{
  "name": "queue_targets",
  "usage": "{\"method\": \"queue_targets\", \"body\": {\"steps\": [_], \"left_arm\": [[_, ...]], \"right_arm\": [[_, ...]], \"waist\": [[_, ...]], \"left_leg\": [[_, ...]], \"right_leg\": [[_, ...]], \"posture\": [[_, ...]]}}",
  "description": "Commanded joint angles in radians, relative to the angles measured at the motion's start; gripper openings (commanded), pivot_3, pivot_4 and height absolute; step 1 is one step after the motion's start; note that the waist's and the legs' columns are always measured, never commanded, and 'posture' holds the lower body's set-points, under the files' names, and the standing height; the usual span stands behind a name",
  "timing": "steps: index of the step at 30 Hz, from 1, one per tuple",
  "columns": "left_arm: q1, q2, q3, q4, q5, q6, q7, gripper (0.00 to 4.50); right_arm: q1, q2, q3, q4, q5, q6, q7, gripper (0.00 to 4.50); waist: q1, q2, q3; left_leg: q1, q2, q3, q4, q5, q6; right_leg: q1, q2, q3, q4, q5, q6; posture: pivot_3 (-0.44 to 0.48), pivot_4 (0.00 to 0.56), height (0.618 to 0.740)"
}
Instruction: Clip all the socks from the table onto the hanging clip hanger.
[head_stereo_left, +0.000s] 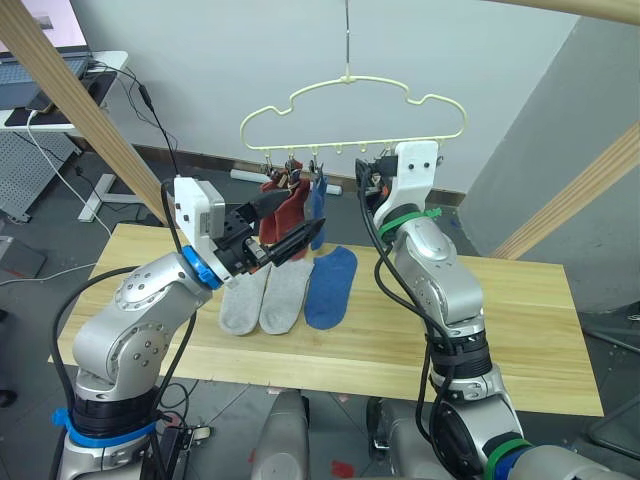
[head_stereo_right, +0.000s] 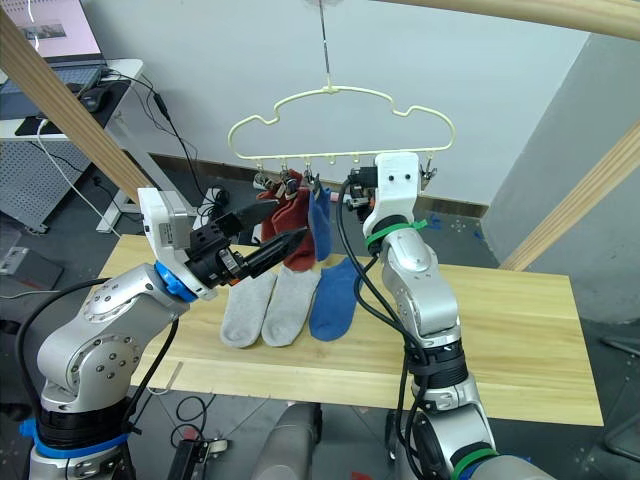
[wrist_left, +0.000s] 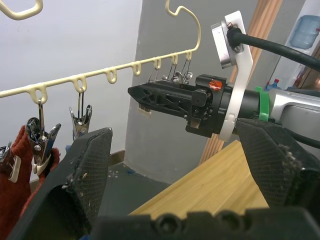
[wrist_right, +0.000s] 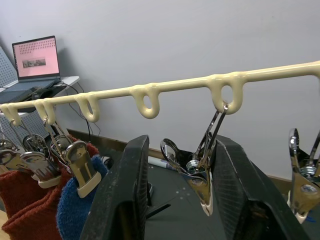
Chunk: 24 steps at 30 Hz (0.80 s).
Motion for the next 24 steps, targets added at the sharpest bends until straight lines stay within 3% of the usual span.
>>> {"method": "queue_targets", "body": {"steps": [1, 8, 16, 20, 24], "left_arm": [[-0.006, -0.004, 0.000, -0.047, 0.000, -0.013, 0.001, 4.34], [-0.007, -0.001, -0.002, -0.046, 0.000, -0.012, -0.007, 4.34], [-0.004, -0.006, -0.007, -0.051, 0.001, -0.012, -0.003, 4.34], [0.017, 0.008, -0.033, -0.051, 0.030, -0.009, -0.012, 4.34], [0.060, 0.043, -0.166, 0.030, 0.213, -0.040, -0.022, 4.34]], "right_arm": [[-0.026, 0.003, -0.002, -0.022, -0.006, -0.032, -0.006, 1.83], [-0.024, 0.005, -0.003, -0.025, -0.003, -0.031, -0.009, 1.83], [-0.031, 0.004, -0.011, -0.029, 0.005, -0.032, -0.005, 0.02], [-0.027, -0.011, -0.015, -0.037, 0.011, -0.023, 0.012, 0.00], [-0.004, -0.087, -0.008, -0.050, 0.035, 0.030, 0.098, 0.00]], "waist": [[0.000, 0.000, 0.000], [0.000, 0.000, 0.000], [0.000, 0.000, 0.000], [0.000, 0.000, 0.000], [-0.002, 0.001, 0.000]], "left_leg": [[0.000, 0.000, 0.000, 0.000, 0.000, 0.000], [0.000, 0.000, 0.000, 0.000, 0.000, 0.000], [0.000, 0.000, 0.000, 0.000, 0.000, 0.000], [0.000, 0.000, 0.000, 0.000, 0.000, 0.000], [0.000, 0.000, 0.000, 0.000, 0.000, 0.000]], "right_leg": [[0.000, 0.000, 0.000, 0.000, 0.000, 0.000], [0.000, 0.000, 0.000, 0.000, 0.000, 0.000], [0.000, 0.000, 0.000, 0.000, 0.000, 0.000], [0.000, 0.000, 0.000, 0.000, 0.000, 0.000], [0.000, 0.000, 0.001, 0.000, 0.000, 0.000]], "posture": [[0.279, 0.294, 0.740], [0.279, 0.294, 0.740], [0.278, 0.294, 0.740], [0.270, 0.295, 0.740], [0.249, 0.297, 0.740]]}}
